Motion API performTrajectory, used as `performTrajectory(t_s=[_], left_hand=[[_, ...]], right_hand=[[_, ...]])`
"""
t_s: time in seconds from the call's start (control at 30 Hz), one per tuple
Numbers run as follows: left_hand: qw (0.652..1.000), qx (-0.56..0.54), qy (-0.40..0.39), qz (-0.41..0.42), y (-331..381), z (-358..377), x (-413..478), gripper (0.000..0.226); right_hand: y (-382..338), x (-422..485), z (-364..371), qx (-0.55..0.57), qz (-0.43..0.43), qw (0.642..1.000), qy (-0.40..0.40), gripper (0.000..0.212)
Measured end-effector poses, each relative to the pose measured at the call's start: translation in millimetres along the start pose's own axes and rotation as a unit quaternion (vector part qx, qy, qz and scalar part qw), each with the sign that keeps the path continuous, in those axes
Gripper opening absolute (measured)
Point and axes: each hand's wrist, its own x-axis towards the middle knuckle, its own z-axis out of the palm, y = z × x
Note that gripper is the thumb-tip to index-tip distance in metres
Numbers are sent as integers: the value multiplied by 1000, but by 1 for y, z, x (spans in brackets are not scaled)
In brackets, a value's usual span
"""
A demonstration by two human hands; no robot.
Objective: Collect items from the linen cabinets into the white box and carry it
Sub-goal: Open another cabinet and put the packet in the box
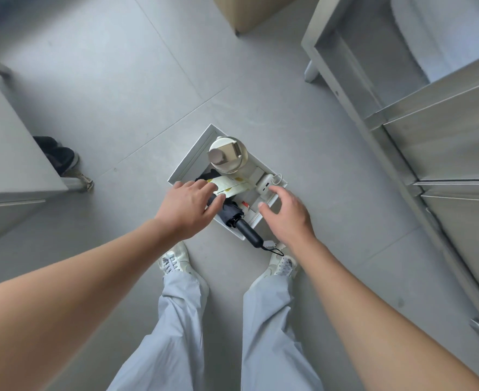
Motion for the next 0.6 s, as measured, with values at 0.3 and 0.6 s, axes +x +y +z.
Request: performTrajectory(t_s=[0.3, 0.6], left_hand=[[993, -50, 106, -5, 16, -83, 0, 37], [991, -52, 122, 11, 32, -136, -13, 48]], right_hand=[[-61, 0, -64, -5, -46, 998, 41, 54], [-85, -23, -90, 38, -38, 996, 73, 56]])
